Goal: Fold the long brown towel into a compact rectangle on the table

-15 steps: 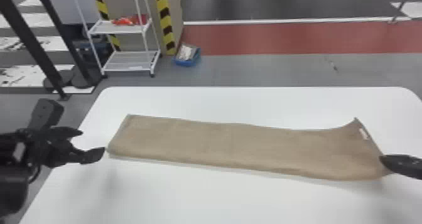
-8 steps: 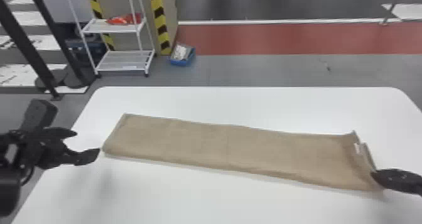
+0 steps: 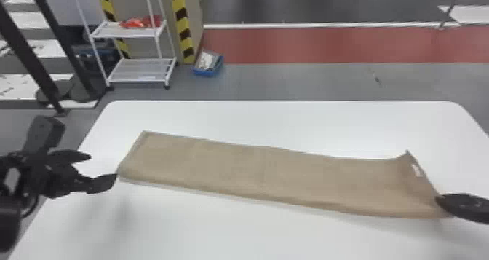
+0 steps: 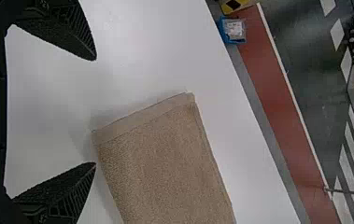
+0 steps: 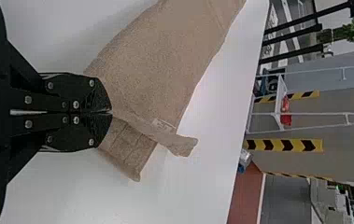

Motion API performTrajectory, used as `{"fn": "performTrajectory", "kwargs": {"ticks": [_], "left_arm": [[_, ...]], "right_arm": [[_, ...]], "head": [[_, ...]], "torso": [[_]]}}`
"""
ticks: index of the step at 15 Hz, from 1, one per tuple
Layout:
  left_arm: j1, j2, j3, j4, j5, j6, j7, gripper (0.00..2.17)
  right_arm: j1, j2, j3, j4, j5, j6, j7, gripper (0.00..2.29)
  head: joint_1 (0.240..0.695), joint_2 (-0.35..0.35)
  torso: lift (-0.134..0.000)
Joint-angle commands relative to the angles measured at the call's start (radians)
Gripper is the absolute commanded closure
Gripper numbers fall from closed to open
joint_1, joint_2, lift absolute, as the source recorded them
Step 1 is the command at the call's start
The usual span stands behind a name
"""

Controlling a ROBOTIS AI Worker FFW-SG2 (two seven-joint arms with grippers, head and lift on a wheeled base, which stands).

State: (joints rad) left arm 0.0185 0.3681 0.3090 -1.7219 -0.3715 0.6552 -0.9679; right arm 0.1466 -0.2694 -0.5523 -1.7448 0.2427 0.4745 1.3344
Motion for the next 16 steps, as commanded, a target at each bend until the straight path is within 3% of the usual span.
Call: {"fn": "performTrajectory", "kwargs": {"ticks": [1, 6, 8, 10, 16], "left_arm": [[-0.04, -0.003, -0.025, 0.002, 0.046, 0.108, 0.0, 0.09], [-0.173, -0.034, -0.038, 0.024, 0.163, 0.436, 0.014, 0.21], [-0.241, -0.037, -0.054, 0.087, 0.2, 0.55, 0.06, 0.33], [-0.313, -0.044, -0.088, 0.182, 0.203, 0.562, 0.112, 0.4], [-0.447, -0.069, -0.133, 0.337, 0.192, 0.528, 0.172, 0.48]], "right_arm": [[0.005, -0.001, -0.001, 0.007, 0.006, -0.015, 0.0, 1.21], [0.022, 0.001, 0.002, 0.007, 0.013, -0.027, -0.001, 1.21], [0.027, 0.001, 0.002, 0.007, 0.013, -0.036, -0.003, 1.21], [0.031, 0.002, 0.003, 0.007, 0.015, -0.04, -0.003, 1.21], [0.051, 0.002, -0.011, 0.007, 0.01, -0.058, -0.003, 1.21]], "head": [[0.695, 0.043], [0.695, 0.001], [0.695, -0.011], [0.695, -0.017], [0.695, -0.031]], "torso": [[-0.124], [-0.124], [-0.124], [-0.124], [-0.124]]}}
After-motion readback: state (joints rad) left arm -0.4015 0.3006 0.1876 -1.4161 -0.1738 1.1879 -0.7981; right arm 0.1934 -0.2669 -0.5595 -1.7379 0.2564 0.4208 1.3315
